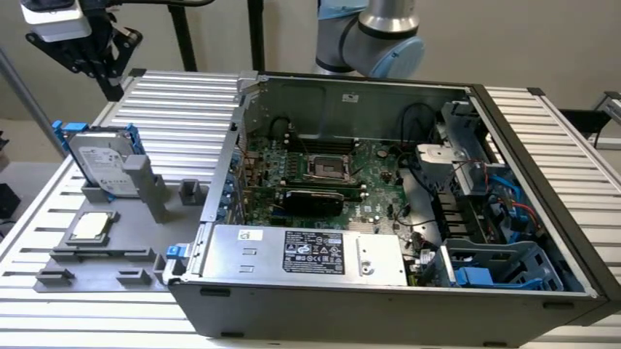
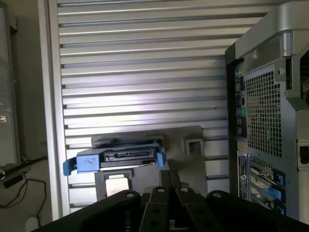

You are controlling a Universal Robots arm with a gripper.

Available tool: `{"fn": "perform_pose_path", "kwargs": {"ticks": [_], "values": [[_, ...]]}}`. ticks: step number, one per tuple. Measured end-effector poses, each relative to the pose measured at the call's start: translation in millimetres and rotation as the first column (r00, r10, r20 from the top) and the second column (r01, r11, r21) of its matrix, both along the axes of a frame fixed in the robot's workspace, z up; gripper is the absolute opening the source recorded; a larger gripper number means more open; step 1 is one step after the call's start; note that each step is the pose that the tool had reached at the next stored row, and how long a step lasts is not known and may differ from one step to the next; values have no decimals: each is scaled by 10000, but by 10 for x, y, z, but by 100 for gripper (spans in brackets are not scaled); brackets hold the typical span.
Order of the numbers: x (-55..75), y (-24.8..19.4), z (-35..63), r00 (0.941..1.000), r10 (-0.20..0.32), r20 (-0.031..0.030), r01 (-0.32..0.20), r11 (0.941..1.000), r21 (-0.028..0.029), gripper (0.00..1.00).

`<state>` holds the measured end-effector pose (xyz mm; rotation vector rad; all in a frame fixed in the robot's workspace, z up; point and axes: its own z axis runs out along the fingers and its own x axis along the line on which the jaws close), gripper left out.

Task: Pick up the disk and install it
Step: 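Reach for the disk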

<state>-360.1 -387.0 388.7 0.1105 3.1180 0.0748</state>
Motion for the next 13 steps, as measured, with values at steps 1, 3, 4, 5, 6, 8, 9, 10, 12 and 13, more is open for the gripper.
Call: {"fn": "perform_pose_path", "kwargs": {"ticks": [1, 3, 4, 5, 6, 8, 9, 10, 12, 13], "values": [[-44, 12, -5, 10000, 1, 0, -1, 10000, 0, 11], [-137, 38, -15, 10000, 1, 0, -1, 10000, 0, 11], [-183, 51, -20, 10000, 0, -1, 0, 10000, -1, 11], [-227, 63, -25, 10000, 0, 0, 0, 10000, 0, 11], [-272, 73, -31, 10000, 1, 0, -1, 10000, 0, 11], [-364, 93, -43, 10000, 0, 0, 0, 10000, 0, 11], [-409, 101, -50, 10000, 0, 0, 0, 10000, 0, 11], [-454, 107, -57, 10000, 0, 0, 0, 10000, 0, 11], [-542, 117, -69, 10000, 1, -7, -1, 10000, -4, 11], [-582, 120, -74, 10000, 3, -16, -3, 10000, -10, 11]]}}
